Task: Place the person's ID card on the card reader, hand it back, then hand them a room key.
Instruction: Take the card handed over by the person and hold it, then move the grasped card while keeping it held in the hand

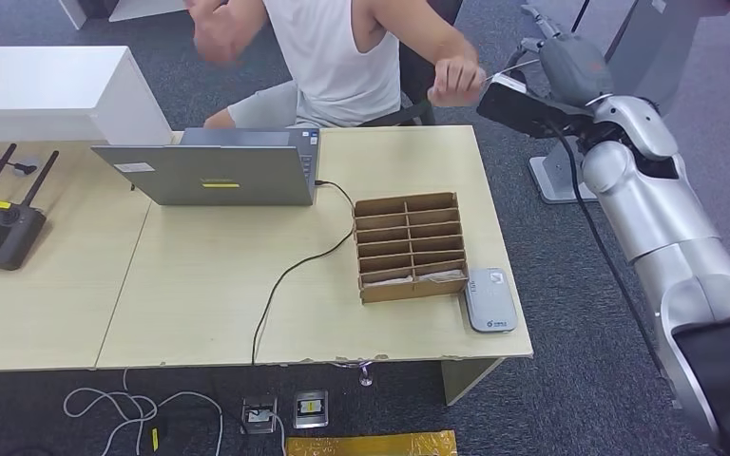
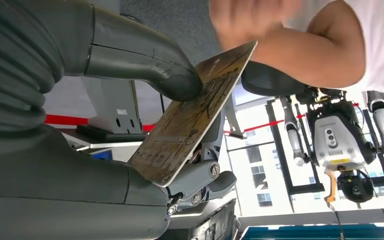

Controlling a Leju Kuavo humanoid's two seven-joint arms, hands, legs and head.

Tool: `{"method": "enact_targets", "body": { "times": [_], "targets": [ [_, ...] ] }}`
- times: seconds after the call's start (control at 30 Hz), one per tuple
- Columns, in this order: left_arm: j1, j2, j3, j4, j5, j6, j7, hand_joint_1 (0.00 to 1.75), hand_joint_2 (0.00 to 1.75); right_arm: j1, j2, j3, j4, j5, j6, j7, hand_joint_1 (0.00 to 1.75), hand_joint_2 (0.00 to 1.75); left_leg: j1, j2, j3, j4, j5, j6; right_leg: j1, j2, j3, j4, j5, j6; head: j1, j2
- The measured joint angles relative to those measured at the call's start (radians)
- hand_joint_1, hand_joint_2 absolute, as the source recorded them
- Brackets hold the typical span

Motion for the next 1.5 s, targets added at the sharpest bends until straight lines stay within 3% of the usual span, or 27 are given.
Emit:
{"method": "enact_targets", "body": {
  "times": [0.2,0.37,0.77,1.1,1.27,1.5],
  "targets": [
    [0.007,-0.001,0.000,0.000,0.016,0.010,-0.002,0.00,0.00,0.025,-0.010,-0.001,-0.011,-0.028,0.103,0.010,1.75,1.75,0.000,0.001,0.001,0.000,0.000,0.000,0.000,0.000,0.000,0.000,0.000,0.000,0.000,0.000],
    [0.036,-0.003,0.000,0.000,0.041,0.027,-0.014,0.00,0.00,0.081,-0.072,-0.029,-0.077,-0.116,0.204,0.035,1.75,1.75,0.000,0.002,0.001,0.000,0.000,0.000,0.000,0.001,0.000,-0.001,0.000,0.000,0.000,0.000],
    [0.058,-0.006,0.001,0.001,0.050,0.031,-0.017,0.00,0.00,0.160,-0.166,-0.081,-0.193,-0.159,0.244,0.080,1.75,1.75,0.000,0.003,0.002,0.000,-0.001,0.000,0.000,0.001,0.000,-0.001,0.000,0.000,0.000,0.000],
    [0.073,0.001,0.001,0.001,0.061,0.037,-0.017,0.00,0.00,0.368,-0.284,-0.172,-0.351,-0.206,0.300,0.169,1.75,1.75,0.000,0.003,0.001,0.000,-0.002,0.000,0.000,0.001,0.000,-0.002,0.000,0.000,0.000,0.000],
    [0.073,0.000,0.001,0.001,0.061,0.037,-0.020,0.00,0.00,0.453,-0.297,-0.186,-0.413,-0.194,0.322,0.191,1.75,1.75,0.001,0.004,0.001,0.000,-0.002,0.000,0.001,0.001,0.001,-0.002,0.000,0.000,0.000,0.000],
    [0.073,0.000,0.001,0.001,0.049,0.019,-0.009,0.00,0.00,0.551,-0.264,-0.174,-0.442,-0.140,0.322,0.199,1.75,1.75,0.002,0.003,0.001,0.000,-0.002,0.000,0.002,0.001,0.001,-0.002,0.000,0.000,0.000,0.000]
  ]
}}
